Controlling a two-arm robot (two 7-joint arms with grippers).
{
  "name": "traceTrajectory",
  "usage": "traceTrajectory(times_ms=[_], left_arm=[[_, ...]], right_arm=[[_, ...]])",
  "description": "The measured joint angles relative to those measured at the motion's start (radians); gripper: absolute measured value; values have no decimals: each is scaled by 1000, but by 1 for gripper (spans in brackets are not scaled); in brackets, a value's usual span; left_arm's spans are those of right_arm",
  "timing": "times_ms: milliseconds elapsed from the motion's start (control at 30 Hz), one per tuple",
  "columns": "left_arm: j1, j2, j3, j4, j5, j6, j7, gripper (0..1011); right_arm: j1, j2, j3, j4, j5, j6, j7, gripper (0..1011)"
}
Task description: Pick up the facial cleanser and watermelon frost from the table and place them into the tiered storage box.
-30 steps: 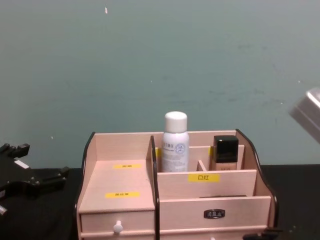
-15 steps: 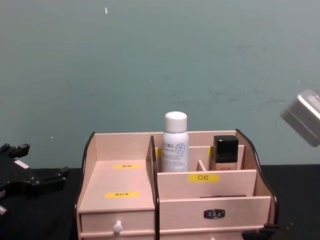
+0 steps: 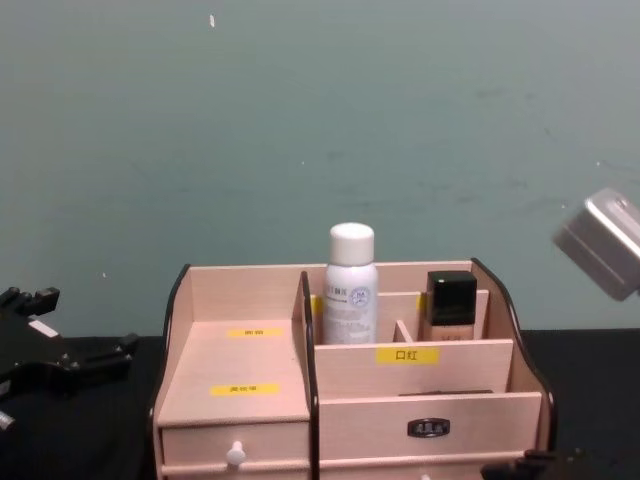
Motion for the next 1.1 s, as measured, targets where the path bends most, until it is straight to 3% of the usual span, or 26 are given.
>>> traceTrajectory(times_ms=[567,767,933,1100], left_arm=[[0,0,0,0,0,0,0,1010],[0,0,0,0,0,0,0,1010],[0,0,0,0,0,0,0,1009],[0,0,0,0,0,0,0,1010]], right_arm=[[7,-16,-1,24,-20,-7,15,992],[7,-16,-1,23,-19,-7,15,890],[7,-16,0,23,-18,-7,14,738],[6,-15,0,22,-18,-7,14,722]])
